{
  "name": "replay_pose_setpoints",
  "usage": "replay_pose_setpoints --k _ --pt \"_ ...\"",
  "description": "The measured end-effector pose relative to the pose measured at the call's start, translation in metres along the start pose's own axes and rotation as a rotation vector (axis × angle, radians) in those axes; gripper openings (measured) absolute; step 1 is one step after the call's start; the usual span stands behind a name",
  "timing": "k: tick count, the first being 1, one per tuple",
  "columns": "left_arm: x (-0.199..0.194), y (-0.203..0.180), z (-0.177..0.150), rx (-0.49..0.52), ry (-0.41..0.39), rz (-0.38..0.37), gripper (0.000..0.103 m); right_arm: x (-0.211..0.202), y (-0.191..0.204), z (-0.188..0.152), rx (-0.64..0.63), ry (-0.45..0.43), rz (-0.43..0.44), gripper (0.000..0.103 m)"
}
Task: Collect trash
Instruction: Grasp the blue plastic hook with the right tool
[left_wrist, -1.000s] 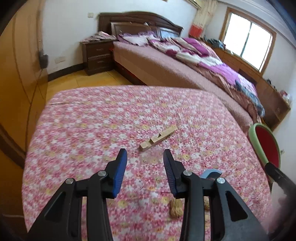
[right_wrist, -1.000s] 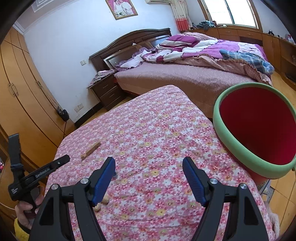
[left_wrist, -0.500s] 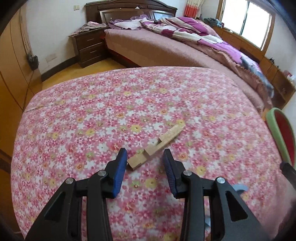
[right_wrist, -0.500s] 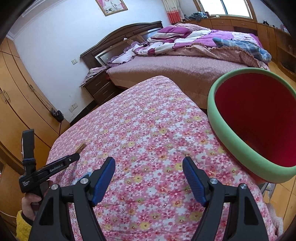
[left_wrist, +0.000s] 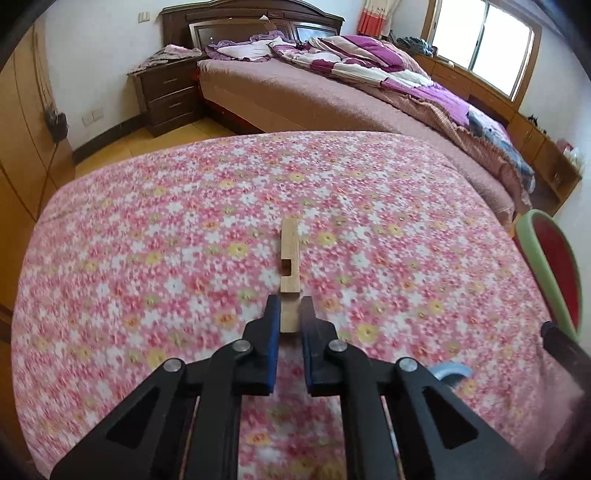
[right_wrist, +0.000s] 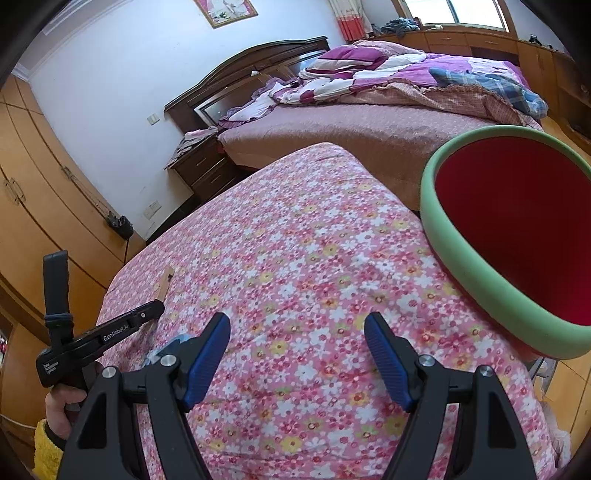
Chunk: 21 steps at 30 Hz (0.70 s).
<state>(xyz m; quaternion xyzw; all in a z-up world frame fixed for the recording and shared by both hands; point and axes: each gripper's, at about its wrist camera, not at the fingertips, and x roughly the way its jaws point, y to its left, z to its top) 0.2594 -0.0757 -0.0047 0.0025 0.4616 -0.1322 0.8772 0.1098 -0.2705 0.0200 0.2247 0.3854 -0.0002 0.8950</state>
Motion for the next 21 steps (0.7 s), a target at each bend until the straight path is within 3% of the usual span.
replay_pose_setpoints --k 10,21 --pt "-0.042 0.038 -0.042 -0.180 -0.031 -0.027 0.010 0.001 0.030 -0.011 -0.110 0.061 0.037 0.079" --pt "-0.088 0.080 -0.086 -0.291 -0.106 0.058 0.010 0.027 0.094 -0.028 -0.301 0.128 0.064 0.092"
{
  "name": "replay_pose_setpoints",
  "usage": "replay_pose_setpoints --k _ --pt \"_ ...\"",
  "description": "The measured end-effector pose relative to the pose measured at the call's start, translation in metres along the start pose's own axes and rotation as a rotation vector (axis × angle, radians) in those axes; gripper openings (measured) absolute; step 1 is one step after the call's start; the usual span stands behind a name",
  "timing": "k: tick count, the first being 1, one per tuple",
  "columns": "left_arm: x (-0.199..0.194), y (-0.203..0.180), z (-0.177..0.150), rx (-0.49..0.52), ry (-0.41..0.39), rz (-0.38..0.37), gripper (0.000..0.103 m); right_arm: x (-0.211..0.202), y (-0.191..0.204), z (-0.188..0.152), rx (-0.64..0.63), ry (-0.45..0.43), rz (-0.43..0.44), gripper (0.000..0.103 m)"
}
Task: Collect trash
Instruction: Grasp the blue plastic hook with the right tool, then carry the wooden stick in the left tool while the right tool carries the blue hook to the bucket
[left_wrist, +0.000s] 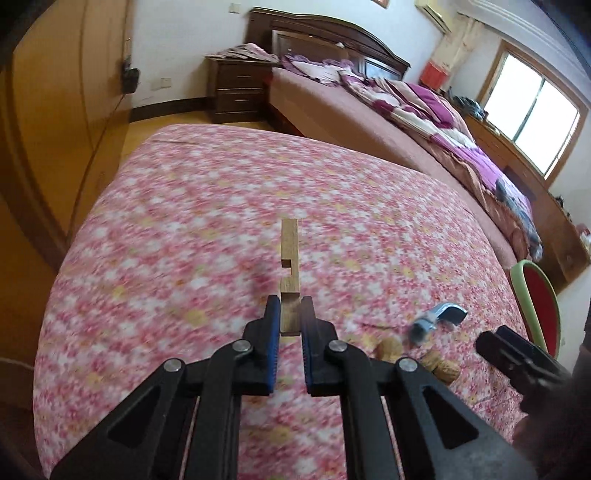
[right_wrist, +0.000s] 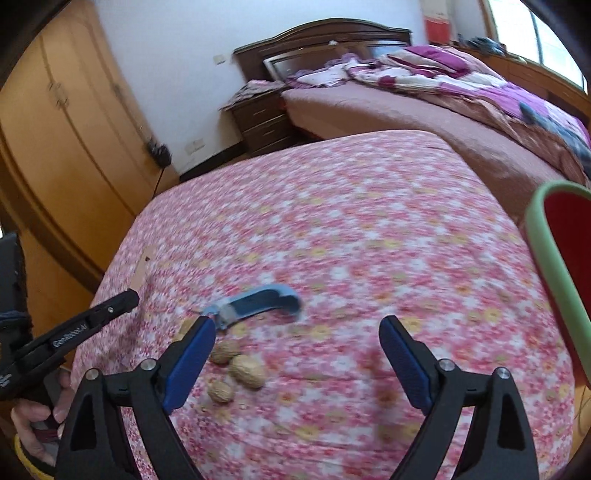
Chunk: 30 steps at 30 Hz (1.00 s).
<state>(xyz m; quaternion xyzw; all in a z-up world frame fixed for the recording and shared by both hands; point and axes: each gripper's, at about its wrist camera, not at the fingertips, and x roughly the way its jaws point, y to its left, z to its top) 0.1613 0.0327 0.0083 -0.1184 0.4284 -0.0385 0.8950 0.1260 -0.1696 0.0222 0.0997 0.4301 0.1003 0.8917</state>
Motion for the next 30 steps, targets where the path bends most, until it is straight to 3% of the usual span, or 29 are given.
replay_pose_setpoints --k 6,13,26,30 --pt "-0.009 0.017 -0.005 -0.050 -0.013 0.000 0.010 0.023 0.029 0.002 -0.088 0.041 -0.025 0.092" --pt "-0.010 0.028 -0.013 -0.086 -0.010 -0.014 0.010 0.040 0.043 -0.003 -0.096 0.073 -0.045 0.090" --pt "-0.011 0.023 -0.020 -0.100 -0.010 -0.043 0.010 0.033 0.027 -0.003 -0.035 0.007 -0.094 0.025" --pt "-0.011 0.021 -0.019 -0.102 -0.010 -0.050 0.010 0.033 0.020 0.000 -0.013 0.013 -0.082 0.018"
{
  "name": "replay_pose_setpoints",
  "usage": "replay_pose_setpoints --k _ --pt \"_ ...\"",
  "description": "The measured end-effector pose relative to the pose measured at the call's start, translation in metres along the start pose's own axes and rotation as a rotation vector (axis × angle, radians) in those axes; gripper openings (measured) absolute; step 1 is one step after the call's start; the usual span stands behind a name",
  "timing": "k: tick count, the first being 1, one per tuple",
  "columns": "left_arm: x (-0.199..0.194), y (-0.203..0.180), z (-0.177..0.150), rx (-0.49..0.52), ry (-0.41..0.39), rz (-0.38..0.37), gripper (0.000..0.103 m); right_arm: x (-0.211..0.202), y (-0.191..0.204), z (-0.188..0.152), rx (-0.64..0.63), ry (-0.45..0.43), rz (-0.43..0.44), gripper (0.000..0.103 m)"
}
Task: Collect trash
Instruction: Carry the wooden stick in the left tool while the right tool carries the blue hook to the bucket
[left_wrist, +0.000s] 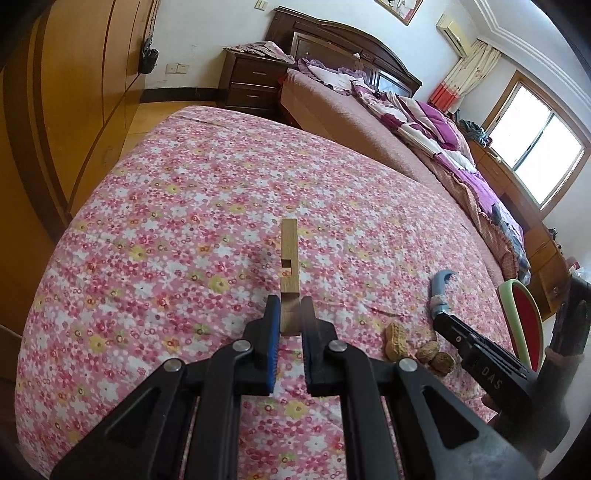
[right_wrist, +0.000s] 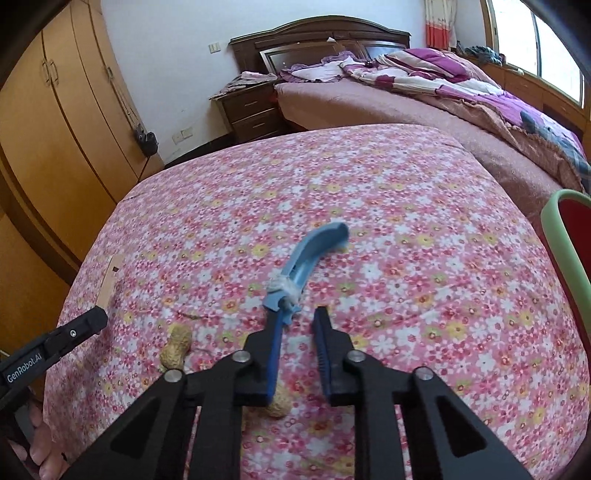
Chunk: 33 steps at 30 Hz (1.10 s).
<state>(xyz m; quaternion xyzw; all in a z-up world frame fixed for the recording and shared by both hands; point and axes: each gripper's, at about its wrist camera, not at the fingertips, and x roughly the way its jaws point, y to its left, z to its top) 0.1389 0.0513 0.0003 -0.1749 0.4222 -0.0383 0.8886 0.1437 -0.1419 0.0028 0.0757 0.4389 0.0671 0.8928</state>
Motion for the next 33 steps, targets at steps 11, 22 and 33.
replay_pose_setpoints --k 11,22,33 --pt "-0.007 -0.007 -0.005 -0.001 -0.039 -0.031 0.010 -0.015 -0.010 0.002 -0.056 0.048 0.021 0.049" --pt "-0.001 -0.013 -0.005 0.009 -0.030 -0.020 0.010 -0.001 -0.004 0.029 -0.081 0.041 0.044 0.062" --pt "-0.012 -0.021 0.000 0.036 -0.060 -0.030 0.010 0.009 -0.011 0.020 -0.051 0.055 0.042 0.021"
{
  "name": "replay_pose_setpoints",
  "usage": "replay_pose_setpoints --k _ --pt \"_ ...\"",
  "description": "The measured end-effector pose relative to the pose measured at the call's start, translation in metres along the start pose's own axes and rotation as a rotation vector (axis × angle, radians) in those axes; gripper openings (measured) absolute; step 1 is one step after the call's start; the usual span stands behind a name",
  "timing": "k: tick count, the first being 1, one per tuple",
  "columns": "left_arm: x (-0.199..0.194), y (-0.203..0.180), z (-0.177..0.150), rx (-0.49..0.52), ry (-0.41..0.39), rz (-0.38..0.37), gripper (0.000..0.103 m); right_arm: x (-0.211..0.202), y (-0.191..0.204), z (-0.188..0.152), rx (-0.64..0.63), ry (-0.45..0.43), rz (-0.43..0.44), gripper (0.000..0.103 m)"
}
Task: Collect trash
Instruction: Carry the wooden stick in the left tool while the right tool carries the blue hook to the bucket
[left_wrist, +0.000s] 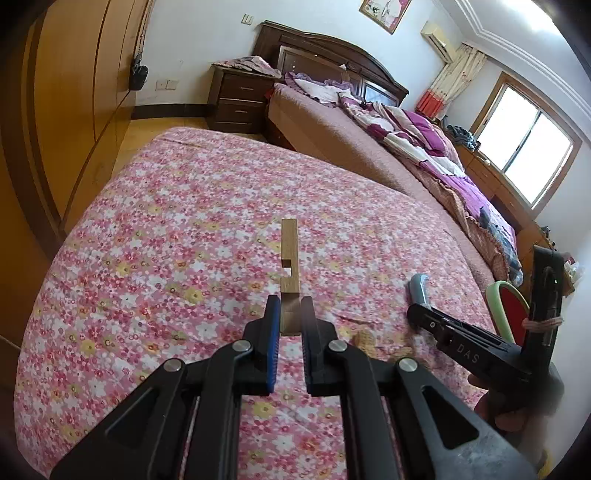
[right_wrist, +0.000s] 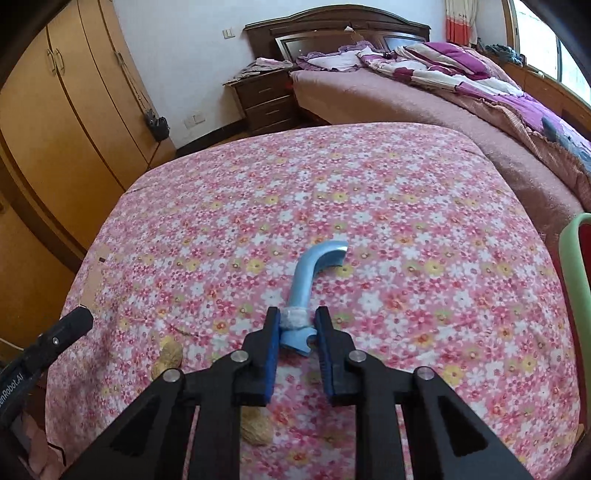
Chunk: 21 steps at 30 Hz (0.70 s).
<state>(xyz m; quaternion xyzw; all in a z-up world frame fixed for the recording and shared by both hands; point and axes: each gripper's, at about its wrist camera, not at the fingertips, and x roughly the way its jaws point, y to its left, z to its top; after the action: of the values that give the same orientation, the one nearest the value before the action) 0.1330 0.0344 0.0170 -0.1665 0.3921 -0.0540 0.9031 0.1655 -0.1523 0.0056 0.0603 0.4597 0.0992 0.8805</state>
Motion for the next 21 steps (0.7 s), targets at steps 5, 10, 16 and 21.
replay_pose_setpoints --k 5,10,16,21 --pt "-0.012 -0.008 -0.002 0.015 -0.016 -0.018 0.010 -0.029 -0.015 -0.005 0.034 -0.044 0.021 0.021" --pt "-0.027 -0.024 -0.004 0.042 -0.035 -0.042 0.010 -0.072 -0.026 -0.017 0.068 -0.126 0.046 0.021" --pt "-0.044 -0.047 -0.008 0.077 -0.047 -0.085 0.010 -0.120 -0.042 -0.034 0.113 -0.218 0.071 0.021" --pt "-0.051 -0.073 -0.012 0.121 -0.038 -0.121 0.010 -0.153 -0.060 -0.051 0.155 -0.279 0.061 0.021"
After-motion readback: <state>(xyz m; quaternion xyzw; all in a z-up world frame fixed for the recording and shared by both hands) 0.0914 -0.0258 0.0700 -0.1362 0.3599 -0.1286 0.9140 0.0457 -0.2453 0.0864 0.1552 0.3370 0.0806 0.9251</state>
